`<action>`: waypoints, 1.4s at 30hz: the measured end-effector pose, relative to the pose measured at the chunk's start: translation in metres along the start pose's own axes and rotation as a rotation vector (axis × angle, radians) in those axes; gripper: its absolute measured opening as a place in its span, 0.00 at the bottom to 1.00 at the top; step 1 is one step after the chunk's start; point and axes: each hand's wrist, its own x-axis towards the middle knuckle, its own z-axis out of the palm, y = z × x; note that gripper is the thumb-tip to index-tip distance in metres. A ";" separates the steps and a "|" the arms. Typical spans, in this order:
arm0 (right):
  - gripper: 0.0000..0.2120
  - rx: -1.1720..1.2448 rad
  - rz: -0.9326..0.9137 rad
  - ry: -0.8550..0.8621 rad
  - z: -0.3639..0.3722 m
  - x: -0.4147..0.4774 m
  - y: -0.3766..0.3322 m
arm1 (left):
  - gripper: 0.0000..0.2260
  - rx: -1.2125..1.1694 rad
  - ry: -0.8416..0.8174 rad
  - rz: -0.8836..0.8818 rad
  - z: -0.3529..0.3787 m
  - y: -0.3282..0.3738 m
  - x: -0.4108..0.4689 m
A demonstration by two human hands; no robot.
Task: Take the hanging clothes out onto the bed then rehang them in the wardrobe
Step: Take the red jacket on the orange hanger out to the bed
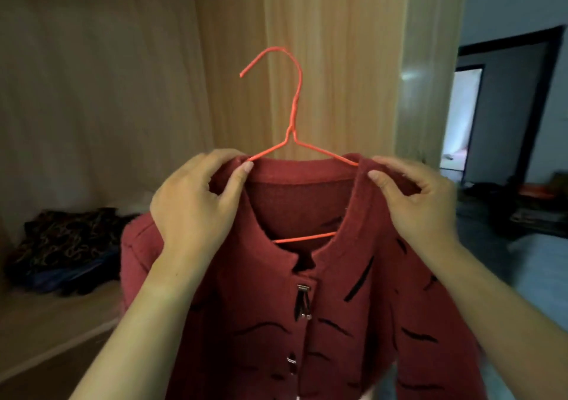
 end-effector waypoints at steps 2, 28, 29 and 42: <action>0.10 -0.085 0.036 0.009 -0.045 -0.025 0.005 | 0.09 -0.058 -0.065 -0.015 0.008 0.027 -0.028; 0.16 -1.069 0.846 0.552 -0.430 -0.335 -0.119 | 0.06 -1.158 -1.347 0.111 0.096 0.355 -0.327; 0.16 -1.101 0.818 0.565 -0.436 -0.331 -0.117 | 0.05 -1.196 -1.354 0.118 0.102 0.365 -0.327; 0.10 -1.151 0.707 0.563 -0.549 -0.291 -0.034 | 0.10 -1.393 -1.487 0.092 0.180 0.465 -0.355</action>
